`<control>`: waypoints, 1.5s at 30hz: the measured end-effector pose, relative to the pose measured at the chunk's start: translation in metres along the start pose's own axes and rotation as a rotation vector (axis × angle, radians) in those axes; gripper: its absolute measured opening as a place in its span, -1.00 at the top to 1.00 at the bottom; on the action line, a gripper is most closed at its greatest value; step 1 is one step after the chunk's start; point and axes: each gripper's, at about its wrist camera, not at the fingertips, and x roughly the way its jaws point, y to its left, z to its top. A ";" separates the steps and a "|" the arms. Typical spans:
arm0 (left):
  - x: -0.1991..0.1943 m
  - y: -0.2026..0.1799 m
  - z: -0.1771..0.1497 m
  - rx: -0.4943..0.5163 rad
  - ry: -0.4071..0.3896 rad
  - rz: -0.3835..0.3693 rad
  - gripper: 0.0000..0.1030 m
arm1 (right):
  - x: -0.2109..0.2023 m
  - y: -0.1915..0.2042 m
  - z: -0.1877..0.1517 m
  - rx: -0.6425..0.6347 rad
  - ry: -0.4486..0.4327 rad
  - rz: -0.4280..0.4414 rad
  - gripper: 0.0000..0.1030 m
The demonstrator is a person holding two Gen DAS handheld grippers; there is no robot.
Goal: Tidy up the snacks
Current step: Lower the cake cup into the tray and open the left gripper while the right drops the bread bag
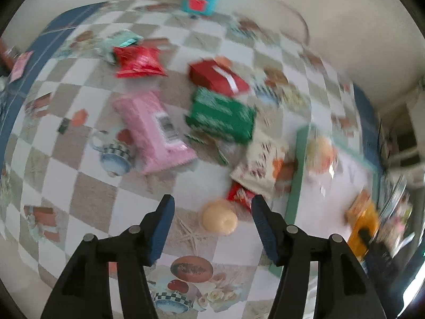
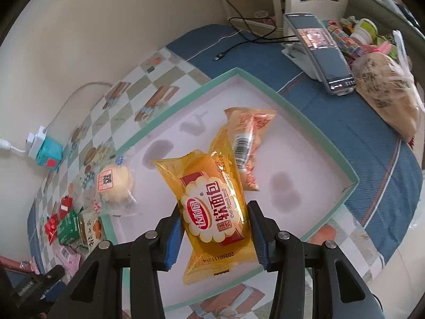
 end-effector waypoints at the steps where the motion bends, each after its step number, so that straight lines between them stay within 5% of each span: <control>1: 0.006 -0.005 -0.003 0.020 0.017 0.018 -0.19 | 0.000 0.001 -0.001 -0.003 0.001 0.002 0.06; 5: 0.033 -0.021 -0.013 0.091 0.076 0.107 -0.19 | 0.000 0.002 -0.002 -0.007 0.006 0.004 0.06; 8: 0.042 -0.026 -0.016 0.109 0.086 0.128 0.40 | 0.001 0.001 -0.002 -0.002 0.012 0.004 0.06; 16: 0.038 -0.028 -0.018 0.113 0.070 0.141 0.40 | 0.003 0.001 0.001 0.003 0.017 0.012 0.06; 24: -0.009 -0.042 -0.010 0.122 -0.060 0.062 0.40 | 0.004 -0.012 0.005 0.050 0.001 -0.021 0.06; 30: -0.021 -0.091 -0.025 0.251 -0.115 -0.026 0.40 | 0.000 -0.034 0.011 0.118 -0.041 -0.091 0.06; 38: 0.004 -0.157 -0.058 0.440 -0.080 -0.047 0.38 | 0.010 -0.061 0.016 0.194 -0.039 -0.154 0.05; 41: 0.011 -0.159 -0.058 0.425 -0.074 -0.050 0.34 | 0.010 -0.068 0.018 0.214 -0.063 -0.161 -0.09; 43: 0.011 -0.153 -0.052 0.399 -0.074 -0.048 -0.09 | 0.011 -0.070 0.018 0.222 -0.056 -0.164 -0.54; 44: 0.011 -0.150 -0.050 0.388 -0.076 -0.049 -0.40 | 0.011 -0.071 0.018 0.229 -0.058 -0.163 -0.55; 45: 0.008 -0.145 -0.047 0.367 -0.080 -0.055 -0.45 | 0.011 -0.071 0.017 0.228 -0.058 -0.159 -0.55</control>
